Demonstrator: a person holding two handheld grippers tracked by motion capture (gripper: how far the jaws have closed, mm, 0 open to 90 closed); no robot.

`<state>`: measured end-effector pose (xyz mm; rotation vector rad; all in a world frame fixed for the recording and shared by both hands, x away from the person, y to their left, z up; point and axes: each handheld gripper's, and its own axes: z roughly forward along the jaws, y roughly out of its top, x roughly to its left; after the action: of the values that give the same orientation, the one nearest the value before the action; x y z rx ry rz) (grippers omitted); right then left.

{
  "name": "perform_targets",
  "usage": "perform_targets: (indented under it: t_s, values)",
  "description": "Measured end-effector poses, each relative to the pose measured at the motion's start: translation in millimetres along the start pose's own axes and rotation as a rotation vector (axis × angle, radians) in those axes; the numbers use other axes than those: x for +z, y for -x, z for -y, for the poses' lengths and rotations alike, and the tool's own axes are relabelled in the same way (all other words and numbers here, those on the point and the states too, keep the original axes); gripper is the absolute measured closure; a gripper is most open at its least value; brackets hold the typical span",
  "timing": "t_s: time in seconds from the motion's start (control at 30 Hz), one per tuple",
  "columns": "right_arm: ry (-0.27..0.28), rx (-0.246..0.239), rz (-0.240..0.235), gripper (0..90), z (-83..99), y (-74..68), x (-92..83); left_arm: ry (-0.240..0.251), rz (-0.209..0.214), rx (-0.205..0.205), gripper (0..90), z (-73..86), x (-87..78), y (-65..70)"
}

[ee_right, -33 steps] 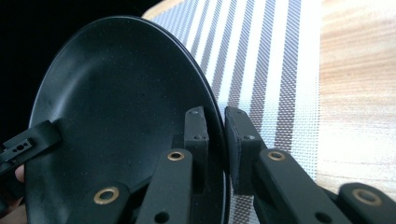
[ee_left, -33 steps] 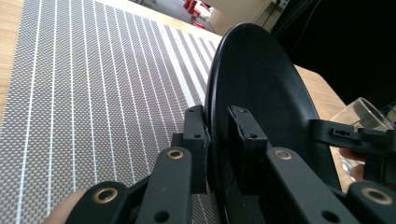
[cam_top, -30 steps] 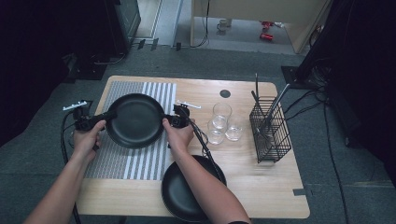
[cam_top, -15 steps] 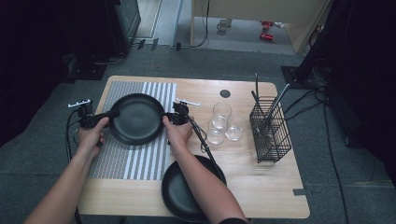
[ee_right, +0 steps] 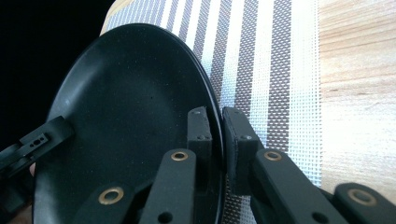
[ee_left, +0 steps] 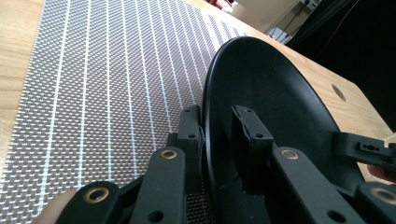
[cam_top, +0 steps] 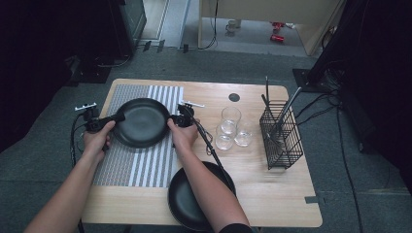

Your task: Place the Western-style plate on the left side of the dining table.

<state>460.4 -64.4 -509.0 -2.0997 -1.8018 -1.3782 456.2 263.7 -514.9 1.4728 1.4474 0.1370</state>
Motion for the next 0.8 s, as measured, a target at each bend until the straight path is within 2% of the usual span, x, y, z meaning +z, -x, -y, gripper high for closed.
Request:
perform_targets:
  t_s: [0.1,0.27,0.33,0.37,0.47,0.57,0.7,0.8]
  values:
    - [0.000,-0.010,0.008,83.3,0.2,0.3,1.0,-0.003,0.003,-0.008,75.3,-0.4,1.8,-1.6]
    - [0.003,-0.021,0.018,83.1,1.2,-0.3,2.3,-0.008,-0.022,0.001,74.8,-0.3,4.4,-1.6]
    - [0.007,-0.040,0.024,83.2,1.7,-1.9,2.5,-0.017,-0.047,0.011,74.0,0.2,4.6,-0.6]
    - [0.011,-0.054,0.025,83.1,1.8,-2.4,2.6,-0.019,-0.079,0.027,73.1,1.4,5.4,1.5]
    - [0.025,-0.129,0.066,81.5,4.5,-7.7,3.4,-0.038,-0.135,0.050,71.7,2.0,7.7,4.4]
    - [0.031,-0.165,0.065,76.8,5.3,-9.8,2.4,-0.003,-0.127,0.041,72.7,2.2,4.9,3.4]
    - [0.050,-0.213,0.077,70.3,3.3,-11.2,-2.3,0.032,-0.123,0.043,66.8,3.1,3.2,4.2]
    - [0.126,-0.332,0.102,66.3,5.5,-13.7,-7.2,0.072,-0.073,0.051,60.6,3.3,-1.0,3.6]
